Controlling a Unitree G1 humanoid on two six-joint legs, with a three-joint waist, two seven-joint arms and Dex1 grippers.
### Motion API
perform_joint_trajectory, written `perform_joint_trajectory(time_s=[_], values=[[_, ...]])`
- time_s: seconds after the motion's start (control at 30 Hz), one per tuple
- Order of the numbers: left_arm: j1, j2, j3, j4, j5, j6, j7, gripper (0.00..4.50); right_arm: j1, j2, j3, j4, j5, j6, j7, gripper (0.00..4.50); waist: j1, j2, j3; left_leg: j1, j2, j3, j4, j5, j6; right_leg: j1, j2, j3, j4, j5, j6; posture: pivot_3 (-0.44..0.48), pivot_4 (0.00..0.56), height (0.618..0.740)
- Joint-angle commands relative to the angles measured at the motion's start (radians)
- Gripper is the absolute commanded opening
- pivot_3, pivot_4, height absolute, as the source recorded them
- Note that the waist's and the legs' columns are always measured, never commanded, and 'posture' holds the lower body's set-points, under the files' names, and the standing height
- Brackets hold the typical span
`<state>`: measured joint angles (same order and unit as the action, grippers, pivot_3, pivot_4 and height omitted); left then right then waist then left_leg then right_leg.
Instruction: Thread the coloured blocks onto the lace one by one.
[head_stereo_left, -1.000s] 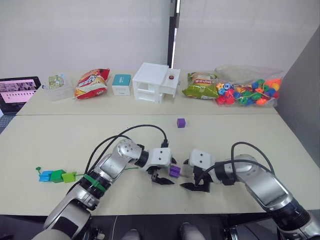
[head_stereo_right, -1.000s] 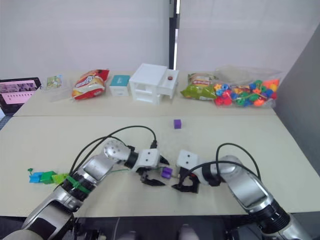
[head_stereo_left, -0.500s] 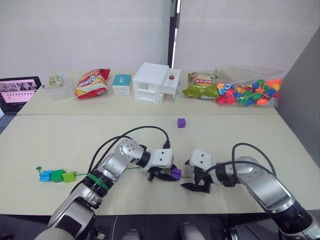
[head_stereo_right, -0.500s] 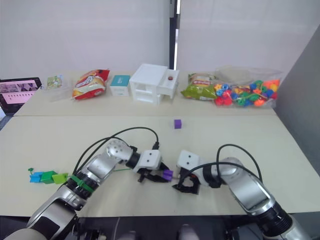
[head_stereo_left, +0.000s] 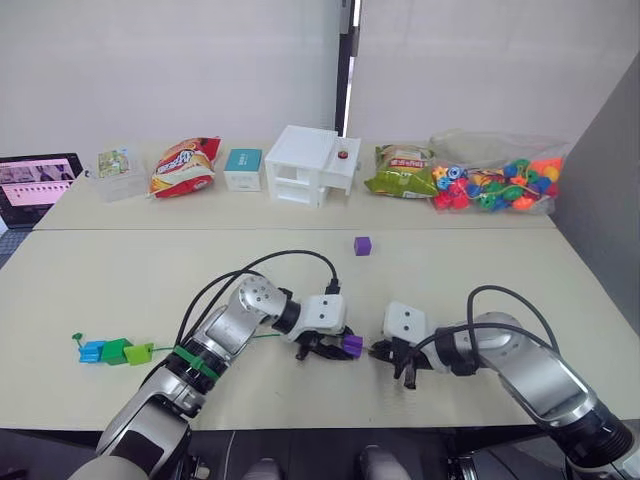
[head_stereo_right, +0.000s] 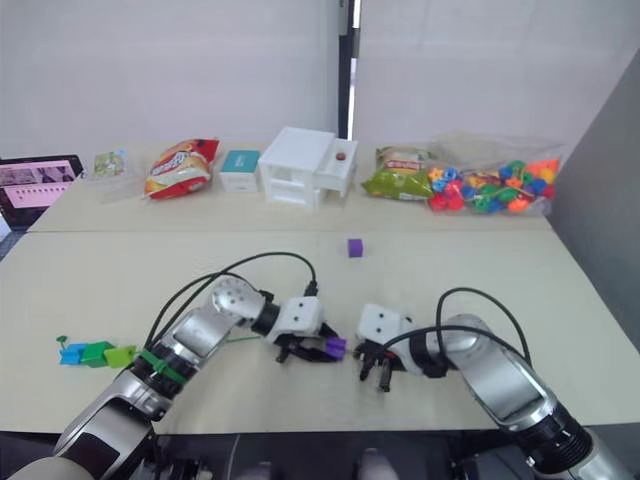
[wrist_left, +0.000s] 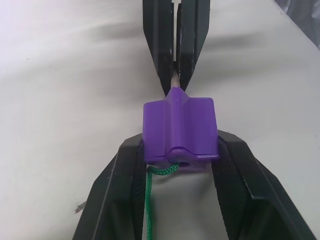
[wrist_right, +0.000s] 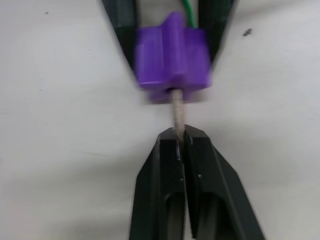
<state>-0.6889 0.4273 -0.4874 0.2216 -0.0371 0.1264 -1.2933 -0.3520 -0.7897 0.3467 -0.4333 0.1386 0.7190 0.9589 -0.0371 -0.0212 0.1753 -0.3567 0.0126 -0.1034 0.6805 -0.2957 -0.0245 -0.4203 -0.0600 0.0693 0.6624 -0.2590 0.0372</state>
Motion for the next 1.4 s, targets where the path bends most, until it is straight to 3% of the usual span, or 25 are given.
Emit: perform_joint_trajectory(time_s=[0.03,0.4,0.6,0.77,0.87,1.03,1.23,1.3,1.4], values=[[-0.010,0.008,0.019,-0.046,-0.006,0.010,-0.007,1.36,-0.022,-0.018,-0.016,-0.013,-0.011,-0.032,0.007,0.00,0.000,0.000,0.000,0.000,0.000,0.000,0.000,0.000,0.000,0.000,0.000,0.000,0.000,0.000,0.000,0.000,0.150,0.740],[0.110,0.202,0.133,-0.214,-0.040,0.141,0.000,1.36,0.013,-0.130,-0.080,0.019,0.027,-0.160,0.141,0.00,-0.006,0.000,0.000,0.001,0.000,0.000,0.000,0.000,0.000,0.000,0.000,0.000,0.000,0.000,0.000,0.000,0.150,0.740],[0.312,0.411,0.276,-0.333,-0.096,0.198,-0.018,1.36,0.044,-0.130,-0.116,0.024,0.038,-0.146,0.132,0.00,-0.008,0.000,0.000,0.001,0.001,0.000,-0.001,0.000,0.000,-0.001,0.000,0.000,0.001,0.000,0.000,0.000,0.150,0.740],[0.498,0.614,0.408,-0.255,-0.089,0.069,-0.041,1.36,0.097,-0.151,-0.138,-0.017,0.066,-0.139,0.146,0.00,-0.011,0.001,0.000,0.003,0.002,0.001,-0.003,0.000,0.001,-0.001,0.001,0.000,0.000,0.000,0.000,0.000,0.150,0.740],[0.559,0.702,0.472,-0.099,-0.078,-0.042,-0.057,1.36,0.105,-0.151,-0.137,-0.034,0.073,-0.132,0.148,0.00,-0.015,0.001,0.001,0.004,0.003,0.002,-0.003,0.000,0.001,-0.001,0.001,0.000,0.000,-0.001,-0.001,0.000,0.150,0.740],[0.557,0.774,0.479,0.124,-0.028,-0.229,-0.059,1.36,0.095,-0.136,-0.127,-0.039,0.083,-0.125,0.139,0.00,-0.021,0.002,0.001,0.004,0.004,0.003,-0.004,0.000,0.001,-0.001,0.002,0.000,0.000,-0.002,-0.002,0.000,0.150,0.740],[0.510,0.755,0.473,0.184,-0.035,-0.291,-0.054,1.36,0.064,-0.107,-0.108,-0.037,0.082,-0.115,0.126,0.00,-0.026,0.005,0.001,0.004,0.003,0.003,-0.004,0.000,0.001,-0.001,0.002,0.000,0.001,-0.002,-0.002,0.000,0.150,0.740],[0.495,0.743,0.481,0.157,-0.080,-0.225,-0.080,2.40,0.056,-0.097,-0.108,-0.047,0.090,-0.104,0.123,0.00,-0.025,0.006,0.001,0.004,0.003,0.003,-0.004,0.000,0.001,-0.001,0.002,0.000,0.001,-0.002,-0.002,0.000,0.150,0.740],[0.468,0.736,0.502,0.091,-0.124,-0.158,-0.091,3.37,0.047,-0.084,-0.106,-0.064,0.102,-0.084,0.116,0.00,-0.025,0.005,0.001,0.003,0.003,0.003,-0.004,0.000,0.001,-0.001,0.002,0.000,0.002,-0.002,-0.002,0.000,0.150,0.740]])
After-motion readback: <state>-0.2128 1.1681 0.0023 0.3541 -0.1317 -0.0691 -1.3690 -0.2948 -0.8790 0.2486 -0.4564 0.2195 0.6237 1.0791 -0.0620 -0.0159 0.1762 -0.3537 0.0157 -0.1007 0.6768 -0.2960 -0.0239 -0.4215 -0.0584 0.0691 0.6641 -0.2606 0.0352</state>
